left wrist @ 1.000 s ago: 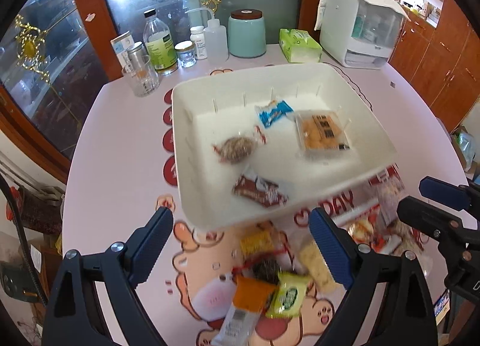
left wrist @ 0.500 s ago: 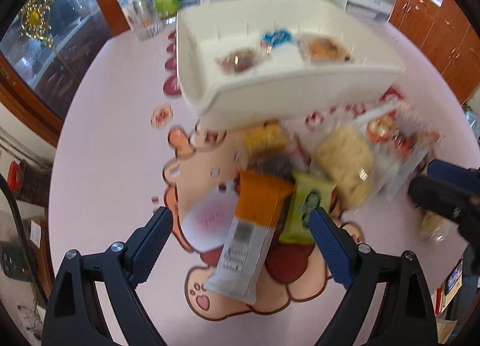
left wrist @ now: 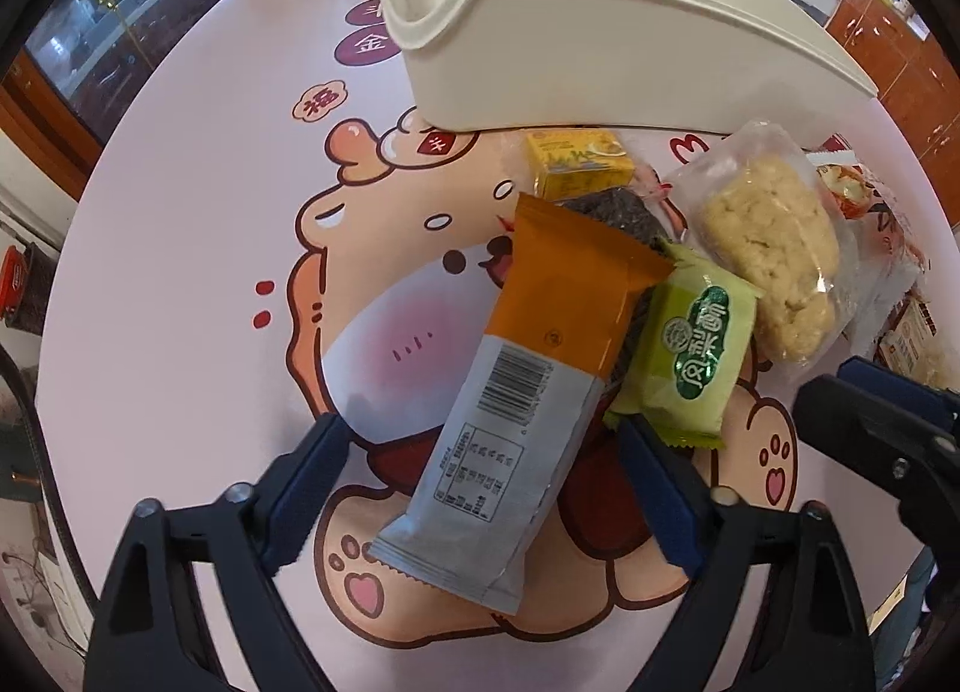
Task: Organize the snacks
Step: 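Grasp the orange-white bar with the left tool while the right tool grasps the green packet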
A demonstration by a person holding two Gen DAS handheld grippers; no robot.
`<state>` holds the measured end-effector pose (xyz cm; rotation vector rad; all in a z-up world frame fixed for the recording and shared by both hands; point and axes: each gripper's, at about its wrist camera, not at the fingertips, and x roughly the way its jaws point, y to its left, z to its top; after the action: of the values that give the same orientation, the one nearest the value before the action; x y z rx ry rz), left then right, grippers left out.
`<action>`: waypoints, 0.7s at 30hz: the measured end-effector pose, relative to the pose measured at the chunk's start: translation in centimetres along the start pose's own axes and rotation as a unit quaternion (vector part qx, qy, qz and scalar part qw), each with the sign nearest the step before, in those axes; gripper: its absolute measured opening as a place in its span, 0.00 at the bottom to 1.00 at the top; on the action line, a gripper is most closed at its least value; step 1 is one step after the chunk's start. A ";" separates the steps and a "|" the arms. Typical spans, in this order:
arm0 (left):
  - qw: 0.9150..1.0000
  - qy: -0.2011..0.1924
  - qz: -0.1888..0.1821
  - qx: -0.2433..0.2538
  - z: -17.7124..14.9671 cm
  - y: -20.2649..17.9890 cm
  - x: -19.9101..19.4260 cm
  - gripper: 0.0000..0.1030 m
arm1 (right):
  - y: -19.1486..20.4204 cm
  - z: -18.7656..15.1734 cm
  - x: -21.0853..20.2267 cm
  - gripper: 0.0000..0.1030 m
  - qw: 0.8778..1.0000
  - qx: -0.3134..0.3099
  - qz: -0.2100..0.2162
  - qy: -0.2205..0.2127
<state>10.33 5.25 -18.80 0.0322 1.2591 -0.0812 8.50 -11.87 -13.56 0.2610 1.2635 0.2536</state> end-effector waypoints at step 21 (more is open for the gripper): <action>0.998 -0.012 0.003 -0.053 -3.4 4.5 -1.6 0.37 | 4.0 1.6 5.2 0.51 0.998 -0.006 -0.054 0.014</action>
<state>7.00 10.08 -18.41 -0.0575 1.2375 -0.0095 11.30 -6.43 -16.52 0.1788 1.2986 0.1738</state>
